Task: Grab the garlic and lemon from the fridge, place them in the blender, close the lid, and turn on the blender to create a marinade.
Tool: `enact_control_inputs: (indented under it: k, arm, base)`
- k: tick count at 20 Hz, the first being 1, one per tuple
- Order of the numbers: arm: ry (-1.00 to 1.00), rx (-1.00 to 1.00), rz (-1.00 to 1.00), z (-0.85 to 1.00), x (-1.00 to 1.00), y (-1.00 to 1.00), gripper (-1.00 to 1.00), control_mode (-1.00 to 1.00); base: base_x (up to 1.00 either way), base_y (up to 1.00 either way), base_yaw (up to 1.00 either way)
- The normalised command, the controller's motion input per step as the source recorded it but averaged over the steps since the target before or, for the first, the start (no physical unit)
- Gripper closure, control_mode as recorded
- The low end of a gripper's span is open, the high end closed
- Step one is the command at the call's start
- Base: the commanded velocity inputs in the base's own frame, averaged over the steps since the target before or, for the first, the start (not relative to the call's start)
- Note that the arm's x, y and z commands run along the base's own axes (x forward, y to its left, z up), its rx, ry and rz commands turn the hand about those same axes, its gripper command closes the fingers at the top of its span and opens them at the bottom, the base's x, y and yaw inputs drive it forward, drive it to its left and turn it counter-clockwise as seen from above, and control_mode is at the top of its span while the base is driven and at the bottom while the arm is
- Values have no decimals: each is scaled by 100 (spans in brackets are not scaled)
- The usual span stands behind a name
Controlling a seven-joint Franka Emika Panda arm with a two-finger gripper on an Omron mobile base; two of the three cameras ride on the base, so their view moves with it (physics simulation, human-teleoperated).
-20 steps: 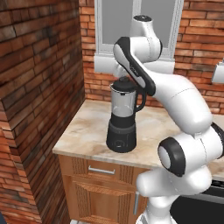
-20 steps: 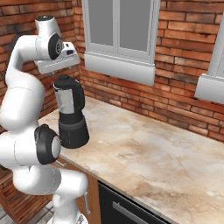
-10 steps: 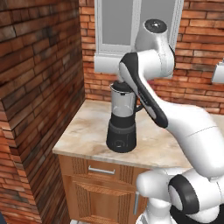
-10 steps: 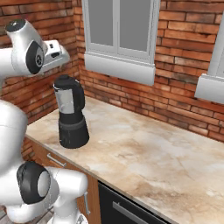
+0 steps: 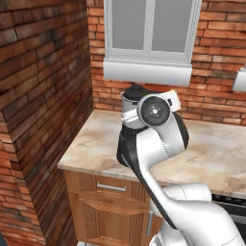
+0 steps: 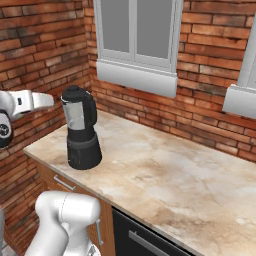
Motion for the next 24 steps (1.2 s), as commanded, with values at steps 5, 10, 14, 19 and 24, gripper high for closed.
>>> enact_control_inputs:
  k: [5,10,14,19,24]
  arm:
    - [-25,15,-37,-37,-60,15,-100,-100]
    - [-15,10,-33,-50,-16,1,-100,-100]
    - [-14,9,-29,-46,-1,10,-100,-100]
    - [-19,7,-19,-45,-2,2,-100,-100]
    - [-18,9,-10,-39,3,0,-100,-100]
  base:
    - [0,0,0]
    - [0,0,0]
    - [0,0,0]
    - [0,0,0]
    - [0,0,0]
